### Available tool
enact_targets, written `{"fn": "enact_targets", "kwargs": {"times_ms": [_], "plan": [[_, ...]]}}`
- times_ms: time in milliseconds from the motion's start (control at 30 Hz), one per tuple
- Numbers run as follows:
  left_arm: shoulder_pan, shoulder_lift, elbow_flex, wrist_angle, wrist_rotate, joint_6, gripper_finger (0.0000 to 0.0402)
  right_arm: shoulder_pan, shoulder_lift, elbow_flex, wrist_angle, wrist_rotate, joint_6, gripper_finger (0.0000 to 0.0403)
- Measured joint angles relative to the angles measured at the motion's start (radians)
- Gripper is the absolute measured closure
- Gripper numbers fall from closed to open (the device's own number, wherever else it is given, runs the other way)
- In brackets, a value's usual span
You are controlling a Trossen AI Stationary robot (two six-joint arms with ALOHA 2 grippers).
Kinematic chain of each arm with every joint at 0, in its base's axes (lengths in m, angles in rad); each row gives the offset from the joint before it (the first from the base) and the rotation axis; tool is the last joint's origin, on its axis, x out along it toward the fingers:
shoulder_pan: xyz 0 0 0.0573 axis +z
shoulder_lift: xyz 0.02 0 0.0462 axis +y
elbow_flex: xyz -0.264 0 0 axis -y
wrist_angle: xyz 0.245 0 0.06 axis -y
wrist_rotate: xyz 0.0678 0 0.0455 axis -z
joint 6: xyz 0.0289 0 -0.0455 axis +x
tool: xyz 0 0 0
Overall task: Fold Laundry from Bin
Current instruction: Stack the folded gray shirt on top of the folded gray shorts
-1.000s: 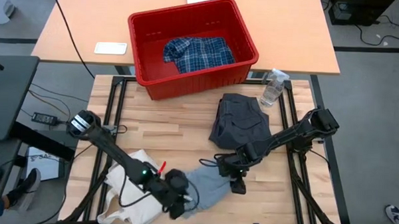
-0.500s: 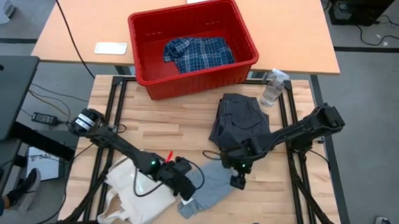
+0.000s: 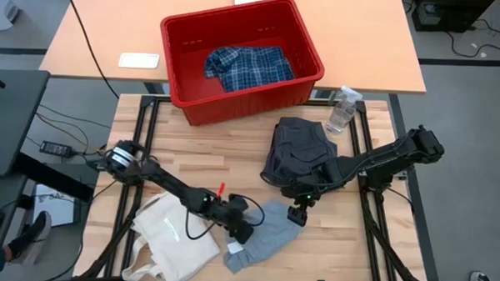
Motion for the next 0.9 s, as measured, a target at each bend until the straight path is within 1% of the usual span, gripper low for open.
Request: {"fn": "enact_targets", "kwargs": {"times_ms": [100, 200, 300, 433, 567, 733, 833, 900], "plan": [[-0.001, 0.049, 0.004, 0.12, 0.033, 0.016, 0.0132, 0.0, 0.003, 0.0, 0.017, 0.0, -0.001, 0.009], [-0.004, 0.068, 0.003, 0.173, 0.043, 0.015, 0.014, 0.001, 0.003, 0.0, 0.031, -0.005, -0.006, 0.009], [-0.004, 0.07, 0.003, 0.173, 0.043, 0.013, 0.0153, 0.004, 0.002, 0.0, 0.03, -0.014, -0.007, 0.009], [-0.005, 0.071, 0.003, 0.163, 0.014, 0.014, 0.0172, 0.01, 0.002, 0.0, 0.039, -0.023, -0.002, 0.009], [-0.006, 0.072, 0.002, 0.156, -0.014, 0.061, 0.0181, 0.023, 0.002, 0.0, 0.04, -0.019, 0.002, 0.009], [-0.006, 0.072, 0.001, 0.154, -0.028, 0.115, 0.0182, 0.055, 0.002, 0.0, 0.04, 0.023, 0.017, 0.009], [-0.006, 0.073, 0.001, 0.152, -0.029, 0.158, 0.0182, 0.075, 0.003, 0.0, 0.039, 0.09, 0.024, 0.009], [-0.006, 0.073, 0.001, 0.152, -0.03, 0.16, 0.0182, 0.084, 0.003, 0.0, 0.041, 0.138, 0.047, 0.009]]}}
